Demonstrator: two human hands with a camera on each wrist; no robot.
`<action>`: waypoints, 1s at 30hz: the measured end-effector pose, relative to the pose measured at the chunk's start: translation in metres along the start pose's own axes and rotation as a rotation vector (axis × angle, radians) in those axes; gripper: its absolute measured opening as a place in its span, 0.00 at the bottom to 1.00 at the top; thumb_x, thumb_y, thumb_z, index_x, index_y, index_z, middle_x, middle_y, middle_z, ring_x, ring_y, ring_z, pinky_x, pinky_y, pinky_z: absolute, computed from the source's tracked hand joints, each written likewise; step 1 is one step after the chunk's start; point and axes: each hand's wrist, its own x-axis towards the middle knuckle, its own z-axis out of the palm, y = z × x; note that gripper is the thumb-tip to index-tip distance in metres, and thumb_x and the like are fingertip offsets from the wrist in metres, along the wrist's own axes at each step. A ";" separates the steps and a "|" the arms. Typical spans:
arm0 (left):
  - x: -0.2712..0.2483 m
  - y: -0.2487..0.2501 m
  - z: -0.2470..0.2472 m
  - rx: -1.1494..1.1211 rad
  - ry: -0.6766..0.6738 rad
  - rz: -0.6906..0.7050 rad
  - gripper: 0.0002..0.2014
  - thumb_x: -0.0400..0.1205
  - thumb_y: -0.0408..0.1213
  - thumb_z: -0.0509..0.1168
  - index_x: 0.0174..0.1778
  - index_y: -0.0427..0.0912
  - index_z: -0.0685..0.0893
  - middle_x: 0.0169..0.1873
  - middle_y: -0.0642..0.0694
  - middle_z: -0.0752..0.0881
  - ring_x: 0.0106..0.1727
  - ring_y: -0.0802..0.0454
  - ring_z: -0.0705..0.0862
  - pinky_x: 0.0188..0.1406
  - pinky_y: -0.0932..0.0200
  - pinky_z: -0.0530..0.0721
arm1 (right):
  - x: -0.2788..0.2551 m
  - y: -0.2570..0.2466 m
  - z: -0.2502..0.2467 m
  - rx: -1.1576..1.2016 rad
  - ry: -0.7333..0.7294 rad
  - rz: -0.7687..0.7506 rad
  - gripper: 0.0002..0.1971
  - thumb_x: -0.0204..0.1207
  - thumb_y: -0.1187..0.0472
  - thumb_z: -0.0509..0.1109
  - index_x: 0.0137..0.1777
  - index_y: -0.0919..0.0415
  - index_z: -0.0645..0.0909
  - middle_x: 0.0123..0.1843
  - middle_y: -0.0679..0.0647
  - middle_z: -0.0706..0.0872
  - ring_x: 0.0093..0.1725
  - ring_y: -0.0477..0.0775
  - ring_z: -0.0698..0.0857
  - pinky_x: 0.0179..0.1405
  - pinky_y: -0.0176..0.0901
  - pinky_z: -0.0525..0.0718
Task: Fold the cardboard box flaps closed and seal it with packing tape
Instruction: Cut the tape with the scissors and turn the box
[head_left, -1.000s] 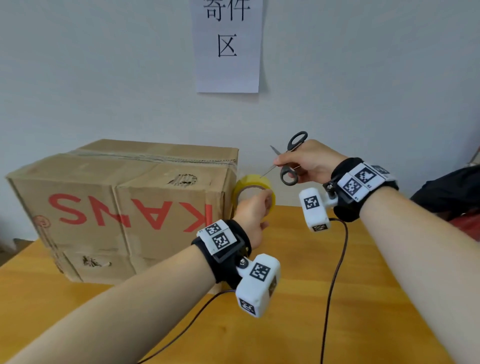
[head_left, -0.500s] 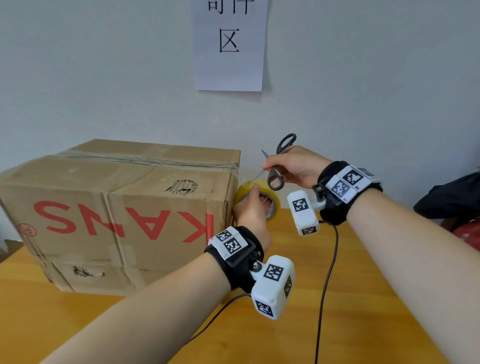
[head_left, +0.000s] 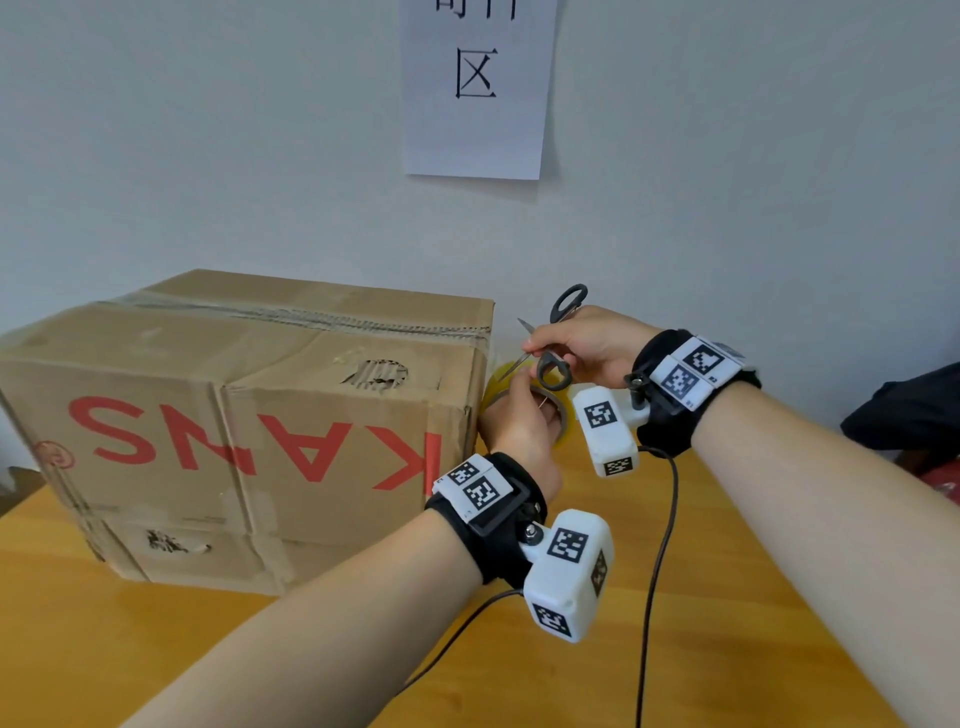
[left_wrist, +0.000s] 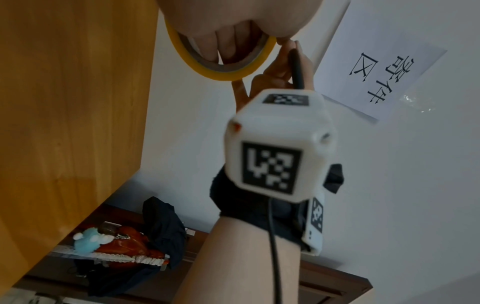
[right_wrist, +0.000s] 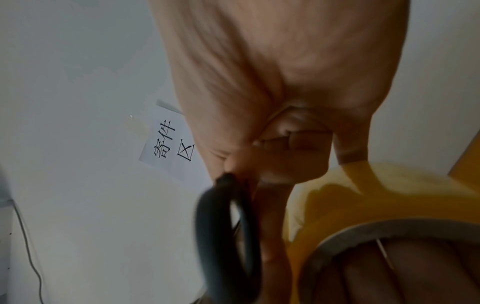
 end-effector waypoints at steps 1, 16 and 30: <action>0.000 0.000 0.000 -0.004 0.004 -0.004 0.13 0.84 0.42 0.67 0.53 0.37 0.90 0.48 0.42 0.93 0.52 0.49 0.92 0.56 0.50 0.90 | 0.001 0.000 0.001 0.002 0.000 -0.013 0.06 0.78 0.64 0.75 0.41 0.67 0.85 0.35 0.61 0.91 0.27 0.47 0.78 0.27 0.30 0.76; 0.003 0.001 0.002 -0.024 0.015 -0.055 0.20 0.79 0.54 0.72 0.55 0.40 0.90 0.48 0.43 0.93 0.52 0.46 0.92 0.56 0.49 0.89 | 0.006 -0.005 0.019 0.008 0.096 -0.144 0.04 0.78 0.71 0.72 0.42 0.70 0.82 0.23 0.56 0.87 0.31 0.55 0.86 0.42 0.43 0.84; 0.002 -0.006 -0.010 0.056 0.034 -0.175 0.16 0.85 0.43 0.66 0.61 0.34 0.84 0.45 0.42 0.89 0.51 0.44 0.89 0.55 0.52 0.86 | 0.011 0.017 -0.014 0.126 0.297 -0.142 0.07 0.80 0.58 0.74 0.45 0.61 0.83 0.28 0.53 0.89 0.27 0.48 0.85 0.42 0.43 0.84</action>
